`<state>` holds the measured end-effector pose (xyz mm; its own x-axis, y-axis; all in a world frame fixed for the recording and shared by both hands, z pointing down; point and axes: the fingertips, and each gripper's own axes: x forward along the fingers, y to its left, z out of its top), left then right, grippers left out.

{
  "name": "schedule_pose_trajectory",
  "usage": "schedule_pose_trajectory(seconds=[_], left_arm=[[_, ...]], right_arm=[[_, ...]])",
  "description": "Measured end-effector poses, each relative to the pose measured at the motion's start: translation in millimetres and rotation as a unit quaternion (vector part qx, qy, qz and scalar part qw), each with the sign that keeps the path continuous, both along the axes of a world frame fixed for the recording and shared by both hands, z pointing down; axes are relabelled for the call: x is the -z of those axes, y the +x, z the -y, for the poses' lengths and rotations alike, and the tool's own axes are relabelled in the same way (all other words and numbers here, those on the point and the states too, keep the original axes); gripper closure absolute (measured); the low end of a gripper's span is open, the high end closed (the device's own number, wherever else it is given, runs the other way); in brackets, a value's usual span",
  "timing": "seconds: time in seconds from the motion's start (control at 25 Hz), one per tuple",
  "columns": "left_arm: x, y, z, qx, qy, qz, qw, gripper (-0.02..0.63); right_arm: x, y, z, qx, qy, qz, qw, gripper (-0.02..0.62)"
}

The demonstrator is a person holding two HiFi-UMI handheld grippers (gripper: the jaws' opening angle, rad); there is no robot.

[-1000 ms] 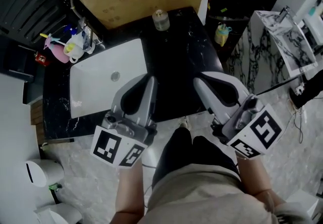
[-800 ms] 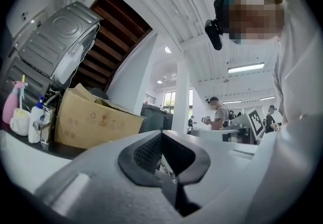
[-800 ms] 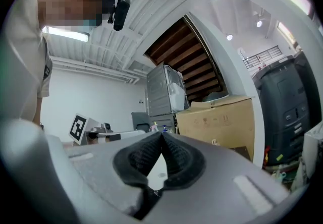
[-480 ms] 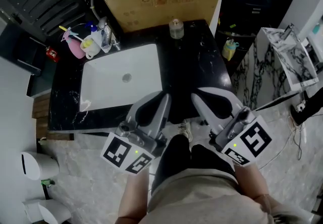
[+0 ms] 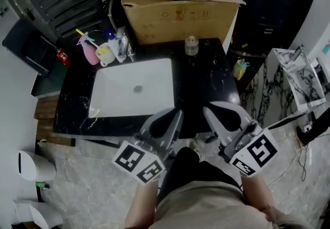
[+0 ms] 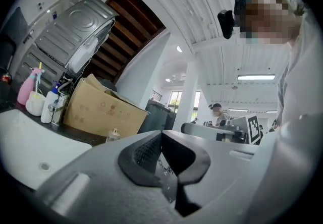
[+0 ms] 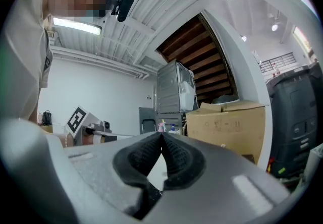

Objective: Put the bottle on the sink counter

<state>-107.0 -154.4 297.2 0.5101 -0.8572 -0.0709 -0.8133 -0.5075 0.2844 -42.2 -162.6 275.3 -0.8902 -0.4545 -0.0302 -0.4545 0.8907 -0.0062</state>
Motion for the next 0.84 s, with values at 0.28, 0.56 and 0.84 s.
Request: schedule_pose_trajectory(seconds=[0.28,0.56,0.84], left_arm=[[-2,11,-1,-0.012,-0.003,0.005,0.9999,0.600],[2,21,-1,-0.033,0.005,-0.009,0.9994,0.600],[-6,29,0,-0.048,-0.004,0.000,0.9989,0.600]], right_arm=[[0,13,0,-0.023,0.005,-0.002,1.000,0.592],[-5,19,-4,-0.027,0.001,-0.008,1.000,0.592],[-15,19,-3,-0.035,0.014,-0.032,0.999,0.592]])
